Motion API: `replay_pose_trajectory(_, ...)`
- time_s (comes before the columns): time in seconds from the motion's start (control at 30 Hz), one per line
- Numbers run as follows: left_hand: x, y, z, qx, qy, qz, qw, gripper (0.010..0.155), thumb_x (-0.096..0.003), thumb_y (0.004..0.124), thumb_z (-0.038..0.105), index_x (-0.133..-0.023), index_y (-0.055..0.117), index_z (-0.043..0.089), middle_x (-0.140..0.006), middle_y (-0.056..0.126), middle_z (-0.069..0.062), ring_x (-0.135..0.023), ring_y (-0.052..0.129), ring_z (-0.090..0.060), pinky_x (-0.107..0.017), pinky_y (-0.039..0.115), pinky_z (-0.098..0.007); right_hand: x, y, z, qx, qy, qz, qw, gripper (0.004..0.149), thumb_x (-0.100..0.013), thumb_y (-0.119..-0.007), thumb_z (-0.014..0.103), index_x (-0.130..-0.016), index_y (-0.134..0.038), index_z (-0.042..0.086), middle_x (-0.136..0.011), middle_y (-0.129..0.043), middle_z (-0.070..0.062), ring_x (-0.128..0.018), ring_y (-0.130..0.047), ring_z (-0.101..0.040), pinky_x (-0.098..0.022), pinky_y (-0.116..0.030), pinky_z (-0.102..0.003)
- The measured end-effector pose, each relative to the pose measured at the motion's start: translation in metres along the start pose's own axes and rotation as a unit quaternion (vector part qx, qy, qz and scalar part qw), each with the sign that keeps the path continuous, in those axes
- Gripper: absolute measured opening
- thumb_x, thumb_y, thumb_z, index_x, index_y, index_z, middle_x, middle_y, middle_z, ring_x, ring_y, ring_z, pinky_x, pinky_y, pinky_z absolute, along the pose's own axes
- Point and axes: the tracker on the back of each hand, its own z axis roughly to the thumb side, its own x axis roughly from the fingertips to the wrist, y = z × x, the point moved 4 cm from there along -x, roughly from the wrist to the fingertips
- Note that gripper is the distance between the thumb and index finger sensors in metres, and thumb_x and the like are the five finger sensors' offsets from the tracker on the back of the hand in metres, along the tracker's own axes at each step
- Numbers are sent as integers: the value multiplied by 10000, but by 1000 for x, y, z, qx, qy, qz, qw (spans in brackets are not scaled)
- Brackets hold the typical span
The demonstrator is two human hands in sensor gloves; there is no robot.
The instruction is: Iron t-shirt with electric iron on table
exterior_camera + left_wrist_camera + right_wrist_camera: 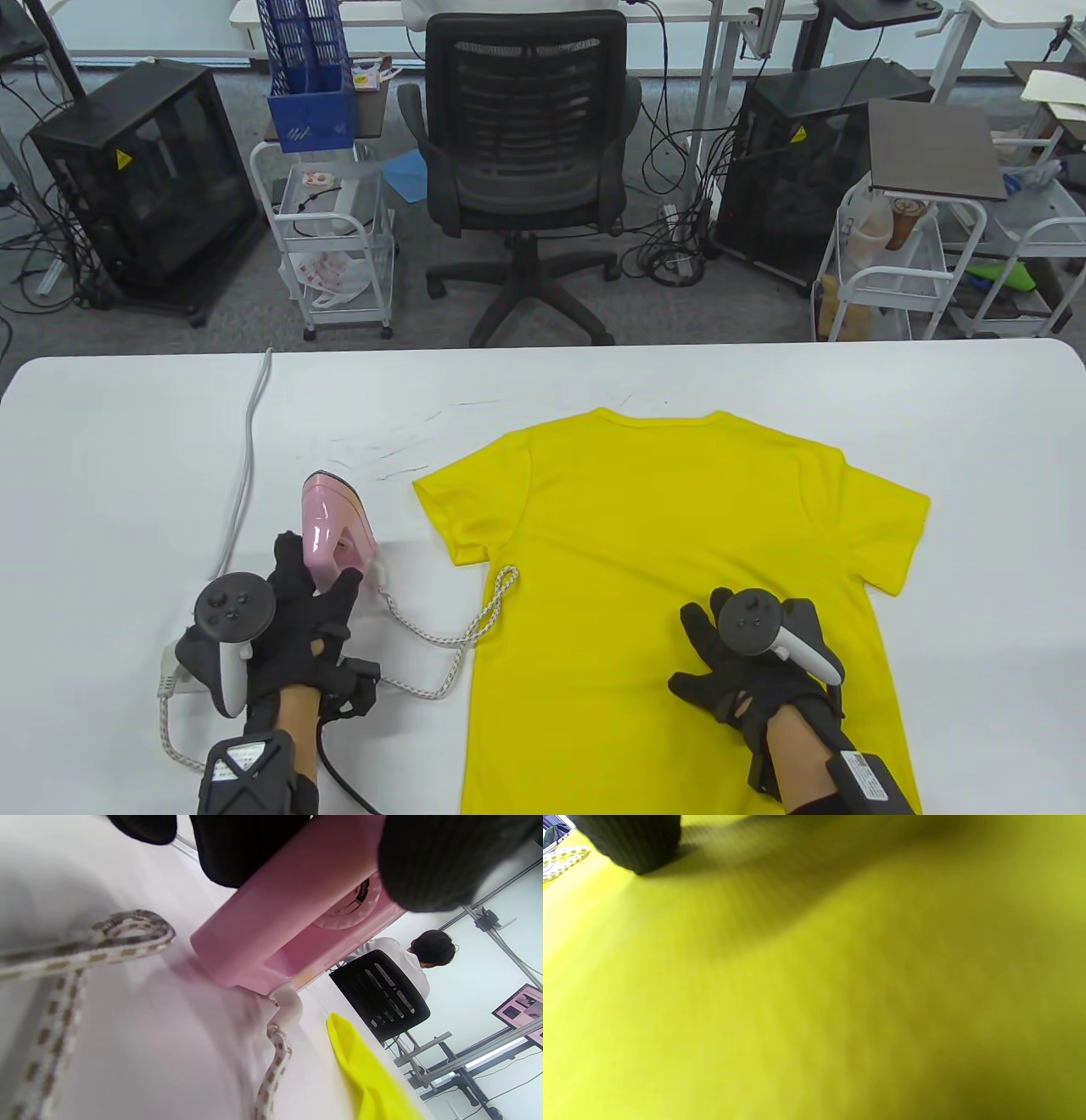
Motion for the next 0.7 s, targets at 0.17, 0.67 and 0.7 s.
replay_pose_trajectory(0.17, 1, -3, -4, 10, -11, 3, 1000, 908, -362, 889, 547, -1056, 351, 313, -1023, 621, 15, -972, 750, -286, -729, 564, -627, 0, 0, 0, 0, 0, 0, 1000, 828, -449, -719, 635, -1015, -154, 421, -1062, 84, 3, -930, 143, -288, -613, 12, -607)
replay_pose_trajectory(0.67, 10, -49, 22, 76, 21, 11, 997, 899, -326, 841, 648, -1055, 423, 330, -1085, 509, 7, -1052, 617, -306, -760, 487, -637, 0, 1, 2, 10, 1, -3, 1000, 835, -447, -730, 631, -1020, -165, 406, -1067, 67, -21, -938, 120, -311, -625, -13, -621)
replay_pose_trajectory(0.7, 11, -59, 27, 80, 29, 14, 996, 873, -325, 831, 657, -1050, 464, 337, -1092, 501, 4, -1061, 601, -302, -764, 477, -639, 1, 2, 4, 14, 4, -5, 1000, 836, -445, -732, 632, -1022, -170, 403, -1071, 56, -31, -942, 109, -321, -629, -26, -628)
